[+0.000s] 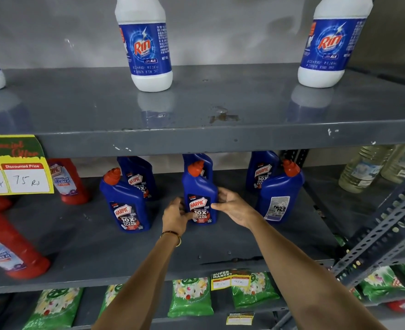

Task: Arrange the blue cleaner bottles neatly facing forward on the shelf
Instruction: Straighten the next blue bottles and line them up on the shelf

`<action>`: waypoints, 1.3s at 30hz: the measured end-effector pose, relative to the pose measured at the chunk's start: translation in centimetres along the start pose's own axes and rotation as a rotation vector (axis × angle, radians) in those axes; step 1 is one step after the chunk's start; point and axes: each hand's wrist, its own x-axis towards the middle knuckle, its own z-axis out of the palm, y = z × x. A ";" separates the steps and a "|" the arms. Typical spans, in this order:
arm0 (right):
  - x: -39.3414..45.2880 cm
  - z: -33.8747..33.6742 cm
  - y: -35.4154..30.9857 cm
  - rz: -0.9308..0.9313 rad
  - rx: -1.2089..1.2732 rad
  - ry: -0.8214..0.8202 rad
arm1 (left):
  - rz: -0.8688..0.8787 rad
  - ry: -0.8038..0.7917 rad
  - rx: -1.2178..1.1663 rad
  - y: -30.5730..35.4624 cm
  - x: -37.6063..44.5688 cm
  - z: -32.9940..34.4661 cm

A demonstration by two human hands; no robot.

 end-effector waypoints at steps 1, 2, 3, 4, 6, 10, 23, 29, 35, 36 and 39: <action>0.0 0.0 -0.1 0.006 0.001 -0.004 | -0.003 -0.004 0.002 0.0 0.1 -0.1; 0.0 -0.1 -0.1 0.014 0.000 -0.010 | -0.006 -0.011 0.004 -0.1 0.1 -0.1; 0.0 -0.1 -0.2 0.021 -0.008 -0.015 | -0.009 -0.017 0.008 0.0 0.2 -0.1; 0.0 -0.2 -0.3 0.027 -0.021 -0.018 | -0.010 -0.020 0.015 0.0 0.2 -0.1; -0.1 -0.1 -0.4 0.029 -0.050 -0.013 | -0.010 -0.007 0.037 0.1 0.0 -0.1; -0.7 0.2 -0.2 0.044 -0.101 0.076 | -0.011 0.016 0.066 0.2 -0.5 -0.1; -6.8 -2.1 2.8 0.261 -0.279 0.776 | -0.031 -0.060 -0.054 -0.1 -6.5 3.6; -9.4 -5.8 2.3 0.264 -0.209 1.065 | 0.045 -0.275 -0.078 3.6 -6.4 7.5; -9.1 -11.1 0.5 0.188 -0.216 0.910 | 0.094 -0.309 -0.071 7.7 -4.2 11.1; -9.0 -11.8 0.4 0.153 -0.196 0.851 | 0.095 -0.303 -0.073 8.3 -3.8 11.7; -8.6 -13.8 0.5 0.099 -0.187 0.670 | 0.104 -0.294 -0.070 9.8 -2.7 13.4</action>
